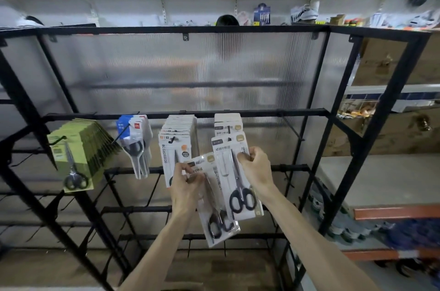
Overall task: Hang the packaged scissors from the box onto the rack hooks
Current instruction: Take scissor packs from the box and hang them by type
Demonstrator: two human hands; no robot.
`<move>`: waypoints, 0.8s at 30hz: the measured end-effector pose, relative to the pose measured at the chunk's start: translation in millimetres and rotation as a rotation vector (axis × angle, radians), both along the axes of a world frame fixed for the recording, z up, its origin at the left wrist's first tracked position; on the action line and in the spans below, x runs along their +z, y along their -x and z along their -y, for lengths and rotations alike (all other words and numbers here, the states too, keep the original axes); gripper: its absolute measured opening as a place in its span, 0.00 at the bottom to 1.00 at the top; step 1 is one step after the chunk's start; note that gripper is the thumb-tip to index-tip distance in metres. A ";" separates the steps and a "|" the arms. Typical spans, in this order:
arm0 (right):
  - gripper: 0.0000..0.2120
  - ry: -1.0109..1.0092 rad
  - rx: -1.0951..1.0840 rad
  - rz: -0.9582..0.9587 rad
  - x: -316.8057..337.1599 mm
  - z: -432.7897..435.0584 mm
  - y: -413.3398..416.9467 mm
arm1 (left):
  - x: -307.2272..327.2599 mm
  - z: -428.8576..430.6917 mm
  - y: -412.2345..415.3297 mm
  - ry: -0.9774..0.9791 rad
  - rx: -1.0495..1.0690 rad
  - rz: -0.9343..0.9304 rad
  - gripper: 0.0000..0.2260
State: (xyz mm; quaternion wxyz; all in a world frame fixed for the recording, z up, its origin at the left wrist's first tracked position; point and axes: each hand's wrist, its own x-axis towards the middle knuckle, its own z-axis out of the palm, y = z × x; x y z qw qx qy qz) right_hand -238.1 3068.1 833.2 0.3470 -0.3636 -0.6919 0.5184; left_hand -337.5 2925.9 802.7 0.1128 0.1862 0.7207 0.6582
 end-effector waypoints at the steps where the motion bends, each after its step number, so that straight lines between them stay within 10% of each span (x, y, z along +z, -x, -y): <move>1: 0.06 -0.002 -0.004 0.001 -0.3 0.3 -0.2 | 0.9 -1.1 0.2 0.005 0.002 0.002 0.10; 24: 0.09 0.077 -0.145 0.040 -21.8 -58.1 73.6 | -8.3 -14.4 48.3 0.088 -0.066 0.004 0.11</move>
